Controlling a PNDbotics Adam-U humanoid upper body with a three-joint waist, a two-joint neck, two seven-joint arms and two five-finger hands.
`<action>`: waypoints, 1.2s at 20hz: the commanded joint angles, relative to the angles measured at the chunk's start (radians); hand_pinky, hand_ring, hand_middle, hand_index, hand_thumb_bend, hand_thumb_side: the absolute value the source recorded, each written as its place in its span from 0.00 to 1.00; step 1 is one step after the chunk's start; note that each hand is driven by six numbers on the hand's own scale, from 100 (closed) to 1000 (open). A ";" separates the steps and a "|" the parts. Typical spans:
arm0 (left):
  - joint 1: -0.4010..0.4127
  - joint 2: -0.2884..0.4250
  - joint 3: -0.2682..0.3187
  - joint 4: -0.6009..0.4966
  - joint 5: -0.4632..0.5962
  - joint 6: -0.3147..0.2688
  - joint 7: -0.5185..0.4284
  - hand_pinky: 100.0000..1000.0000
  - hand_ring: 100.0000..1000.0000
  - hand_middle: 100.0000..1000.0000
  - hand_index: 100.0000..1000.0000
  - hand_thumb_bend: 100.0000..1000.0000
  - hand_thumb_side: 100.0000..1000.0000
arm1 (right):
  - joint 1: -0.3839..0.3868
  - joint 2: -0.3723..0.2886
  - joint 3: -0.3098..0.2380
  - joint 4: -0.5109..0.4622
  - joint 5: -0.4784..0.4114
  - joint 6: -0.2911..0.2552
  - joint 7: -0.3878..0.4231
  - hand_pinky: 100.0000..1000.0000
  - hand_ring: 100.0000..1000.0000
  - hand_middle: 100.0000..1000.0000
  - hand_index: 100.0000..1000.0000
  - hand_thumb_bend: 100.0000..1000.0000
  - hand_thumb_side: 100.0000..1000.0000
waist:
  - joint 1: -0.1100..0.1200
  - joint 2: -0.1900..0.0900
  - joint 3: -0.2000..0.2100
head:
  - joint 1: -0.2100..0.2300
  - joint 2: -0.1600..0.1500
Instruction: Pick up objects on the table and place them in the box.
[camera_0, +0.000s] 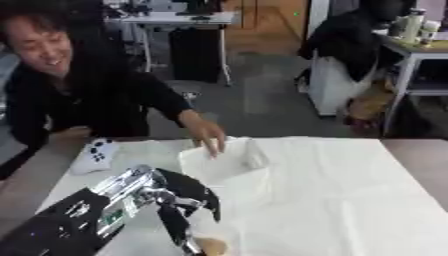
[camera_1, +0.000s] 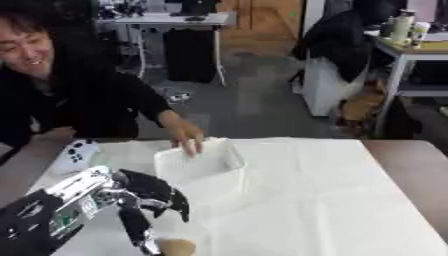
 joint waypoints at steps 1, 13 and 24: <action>-0.020 0.008 0.003 0.002 0.031 0.019 -0.032 0.37 0.60 0.72 0.89 1.00 1.00 | -0.012 -0.010 -0.001 -0.013 0.002 -0.001 0.007 0.02 0.22 0.40 0.53 0.00 1.00 | 0.000 -0.017 -0.002 | 0.004 -0.005; -0.014 -0.008 -0.013 0.016 -0.274 -0.103 0.013 0.57 0.75 0.83 0.94 1.00 0.91 | -0.015 -0.008 -0.001 -0.013 0.001 -0.002 0.012 0.02 0.22 0.40 0.53 0.00 1.00 | -0.001 -0.014 -0.003 | 0.008 -0.053; 0.004 -0.021 -0.045 0.062 -0.341 -0.151 -0.015 0.51 0.69 0.80 0.94 1.00 0.90 | -0.016 -0.007 -0.002 -0.013 -0.001 -0.002 0.014 0.02 0.22 0.40 0.53 0.00 1.00 | -0.001 -0.014 -0.004 | 0.007 -0.062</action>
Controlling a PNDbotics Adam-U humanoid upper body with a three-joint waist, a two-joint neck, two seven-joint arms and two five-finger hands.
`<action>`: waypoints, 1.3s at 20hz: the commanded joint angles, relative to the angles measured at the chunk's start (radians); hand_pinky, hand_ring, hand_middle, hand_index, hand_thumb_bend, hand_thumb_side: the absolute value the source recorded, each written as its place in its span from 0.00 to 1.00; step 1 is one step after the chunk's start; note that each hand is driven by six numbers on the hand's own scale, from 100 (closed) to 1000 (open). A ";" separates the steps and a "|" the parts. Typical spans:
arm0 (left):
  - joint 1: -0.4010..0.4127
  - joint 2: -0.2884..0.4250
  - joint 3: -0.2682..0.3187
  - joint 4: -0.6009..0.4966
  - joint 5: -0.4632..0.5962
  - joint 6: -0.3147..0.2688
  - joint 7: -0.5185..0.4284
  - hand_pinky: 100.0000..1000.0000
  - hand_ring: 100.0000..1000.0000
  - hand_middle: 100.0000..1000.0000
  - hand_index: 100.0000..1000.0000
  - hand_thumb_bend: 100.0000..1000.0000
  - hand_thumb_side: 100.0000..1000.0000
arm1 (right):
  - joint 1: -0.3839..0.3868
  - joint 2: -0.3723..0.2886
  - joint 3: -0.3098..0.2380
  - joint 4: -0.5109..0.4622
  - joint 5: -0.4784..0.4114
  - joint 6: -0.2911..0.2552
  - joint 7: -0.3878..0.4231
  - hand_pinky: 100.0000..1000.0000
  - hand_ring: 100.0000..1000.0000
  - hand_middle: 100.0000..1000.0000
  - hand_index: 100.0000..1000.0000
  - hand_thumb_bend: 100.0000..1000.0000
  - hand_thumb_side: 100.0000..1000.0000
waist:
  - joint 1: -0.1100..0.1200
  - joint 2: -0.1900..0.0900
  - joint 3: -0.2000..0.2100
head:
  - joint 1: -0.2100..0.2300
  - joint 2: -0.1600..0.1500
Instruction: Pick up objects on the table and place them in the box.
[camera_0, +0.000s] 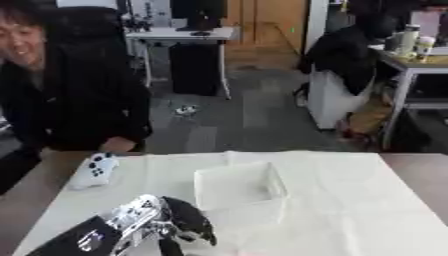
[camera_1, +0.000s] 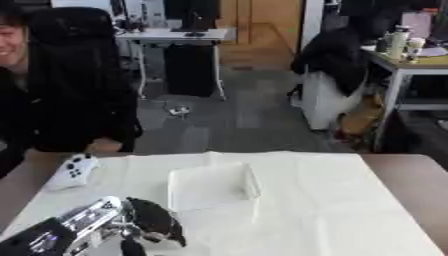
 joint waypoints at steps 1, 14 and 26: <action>-0.011 0.016 -0.003 -0.011 -0.022 -0.067 -0.059 0.50 0.67 0.79 0.94 1.00 0.90 | -0.015 -0.008 -0.002 -0.013 0.000 0.001 0.004 0.02 0.22 0.40 0.53 0.00 1.00 | -0.001 -0.014 -0.001 | 0.006 -0.011; 0.003 0.009 -0.043 -0.051 -0.104 -0.089 0.023 0.22 0.36 0.53 0.75 0.94 0.77 | -0.016 -0.006 -0.002 -0.013 -0.001 0.001 0.006 0.03 0.22 0.40 0.53 0.00 1.00 | -0.001 -0.014 -0.004 | 0.014 -0.014; 0.012 0.018 -0.035 -0.056 -0.061 -0.045 0.138 0.00 0.00 0.16 0.39 0.17 0.83 | -0.015 -0.009 -0.003 -0.013 -0.001 0.002 0.005 0.03 0.22 0.40 0.53 0.00 1.00 | -0.002 -0.015 0.001 | 0.000 -0.009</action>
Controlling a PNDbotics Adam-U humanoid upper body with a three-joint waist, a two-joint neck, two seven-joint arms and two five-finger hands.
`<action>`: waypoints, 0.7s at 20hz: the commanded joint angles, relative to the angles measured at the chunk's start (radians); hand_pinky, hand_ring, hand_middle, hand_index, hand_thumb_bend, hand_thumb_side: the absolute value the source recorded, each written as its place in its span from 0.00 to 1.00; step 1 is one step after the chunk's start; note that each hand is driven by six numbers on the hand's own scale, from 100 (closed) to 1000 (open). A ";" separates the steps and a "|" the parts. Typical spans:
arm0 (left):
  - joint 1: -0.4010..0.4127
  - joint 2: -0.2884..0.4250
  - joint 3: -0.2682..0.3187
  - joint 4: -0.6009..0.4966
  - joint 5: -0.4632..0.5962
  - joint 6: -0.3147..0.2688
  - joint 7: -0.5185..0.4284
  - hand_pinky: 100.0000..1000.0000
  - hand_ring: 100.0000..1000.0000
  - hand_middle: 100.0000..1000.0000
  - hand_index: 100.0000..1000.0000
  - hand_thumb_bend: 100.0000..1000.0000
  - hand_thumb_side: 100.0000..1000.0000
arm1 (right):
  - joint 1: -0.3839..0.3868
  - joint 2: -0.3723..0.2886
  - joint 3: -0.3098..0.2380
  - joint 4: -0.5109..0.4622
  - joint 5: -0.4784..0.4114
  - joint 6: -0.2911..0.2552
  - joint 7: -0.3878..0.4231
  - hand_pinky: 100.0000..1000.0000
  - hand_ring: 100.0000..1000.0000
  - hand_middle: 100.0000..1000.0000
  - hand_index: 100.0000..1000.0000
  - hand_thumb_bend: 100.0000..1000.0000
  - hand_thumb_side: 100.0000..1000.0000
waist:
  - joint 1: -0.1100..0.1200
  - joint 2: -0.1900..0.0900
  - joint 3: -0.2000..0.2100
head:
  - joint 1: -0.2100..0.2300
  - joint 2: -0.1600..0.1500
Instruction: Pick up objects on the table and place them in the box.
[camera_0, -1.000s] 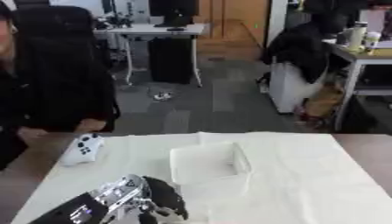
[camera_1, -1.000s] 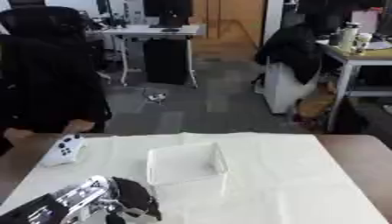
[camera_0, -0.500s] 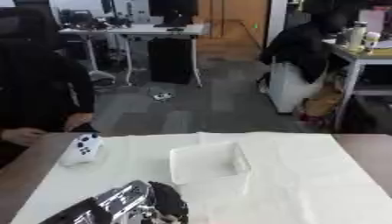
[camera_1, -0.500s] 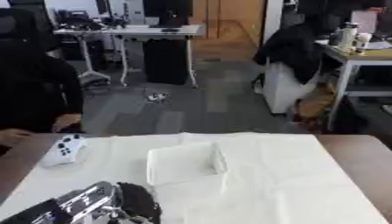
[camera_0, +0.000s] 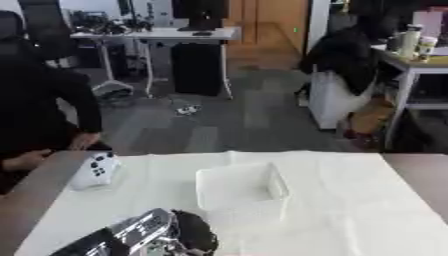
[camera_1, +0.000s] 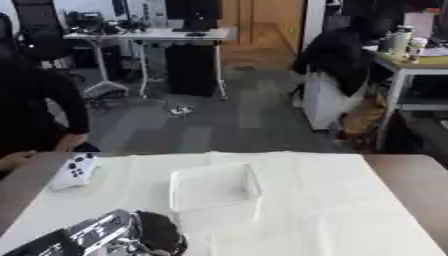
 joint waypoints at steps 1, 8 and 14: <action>-0.011 0.021 0.015 -0.021 0.004 0.006 0.033 0.00 0.00 0.14 0.39 0.17 0.82 | -0.015 -0.009 -0.003 -0.013 -0.001 0.001 0.002 0.03 0.22 0.40 0.53 0.00 1.00 | -0.002 -0.016 0.001 | -0.008 -0.009; -0.007 0.048 0.035 -0.064 0.031 0.027 0.102 0.00 0.00 0.08 0.36 0.14 0.79 | -0.012 -0.014 -0.003 -0.013 -0.003 0.001 0.002 0.03 0.22 0.40 0.53 0.00 1.00 | -0.001 -0.019 0.008 | -0.008 0.019; -0.004 0.110 0.073 -0.175 0.148 0.071 0.117 0.00 0.00 0.07 0.36 0.10 0.79 | -0.007 -0.022 -0.003 -0.013 -0.003 0.002 0.003 0.03 0.22 0.40 0.53 0.00 1.00 | 0.003 -0.023 0.016 | 0.017 0.028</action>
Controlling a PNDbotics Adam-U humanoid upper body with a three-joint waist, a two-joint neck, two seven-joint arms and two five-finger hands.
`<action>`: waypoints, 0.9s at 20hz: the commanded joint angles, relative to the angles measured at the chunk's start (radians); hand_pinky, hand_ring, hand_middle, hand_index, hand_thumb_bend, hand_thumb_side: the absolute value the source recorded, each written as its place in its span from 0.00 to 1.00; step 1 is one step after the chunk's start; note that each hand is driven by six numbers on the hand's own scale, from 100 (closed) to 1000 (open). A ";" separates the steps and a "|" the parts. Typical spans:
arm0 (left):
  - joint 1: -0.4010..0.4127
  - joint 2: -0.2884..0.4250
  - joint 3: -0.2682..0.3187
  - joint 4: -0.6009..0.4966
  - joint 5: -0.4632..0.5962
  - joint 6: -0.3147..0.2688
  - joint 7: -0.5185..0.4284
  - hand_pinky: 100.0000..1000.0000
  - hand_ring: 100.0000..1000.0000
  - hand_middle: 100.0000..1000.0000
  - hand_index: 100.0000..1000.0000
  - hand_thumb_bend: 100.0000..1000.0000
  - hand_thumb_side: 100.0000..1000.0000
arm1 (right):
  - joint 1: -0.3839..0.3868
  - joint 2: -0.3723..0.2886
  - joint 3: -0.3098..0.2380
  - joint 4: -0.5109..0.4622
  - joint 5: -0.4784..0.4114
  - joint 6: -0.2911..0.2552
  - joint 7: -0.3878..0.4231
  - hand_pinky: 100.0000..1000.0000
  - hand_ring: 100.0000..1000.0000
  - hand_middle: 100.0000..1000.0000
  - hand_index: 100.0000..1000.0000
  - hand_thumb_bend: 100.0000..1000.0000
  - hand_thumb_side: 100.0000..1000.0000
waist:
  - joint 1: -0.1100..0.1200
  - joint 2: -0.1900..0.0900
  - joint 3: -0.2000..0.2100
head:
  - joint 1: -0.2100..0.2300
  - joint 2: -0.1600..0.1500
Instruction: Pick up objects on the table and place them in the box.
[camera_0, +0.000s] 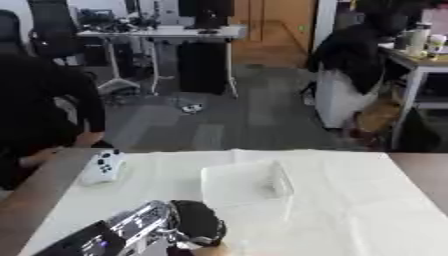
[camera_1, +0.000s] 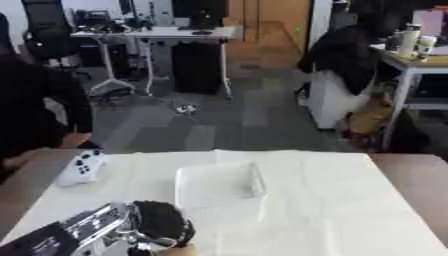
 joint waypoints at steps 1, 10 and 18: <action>-0.006 0.073 0.042 -0.081 0.075 0.027 0.012 0.00 0.00 0.07 0.36 0.10 0.79 | -0.007 -0.022 -0.004 -0.013 -0.002 0.000 0.001 0.03 0.22 0.40 0.53 0.00 1.00 | 0.002 -0.019 0.003 | -0.008 0.037; -0.027 0.169 0.134 -0.228 0.324 0.082 0.070 0.00 0.00 0.07 0.40 0.10 0.77 | -0.005 -0.024 -0.001 -0.013 0.000 0.000 0.000 0.03 0.22 0.40 0.52 0.00 1.00 | 0.009 -0.022 0.002 | -0.044 0.076; -0.066 0.169 0.156 -0.201 0.274 0.058 0.220 0.00 0.00 0.07 0.40 0.15 0.71 | -0.009 -0.019 0.002 -0.013 -0.001 0.004 0.002 0.03 0.22 0.40 0.52 0.00 1.00 | 0.017 -0.025 -0.007 | -0.038 0.028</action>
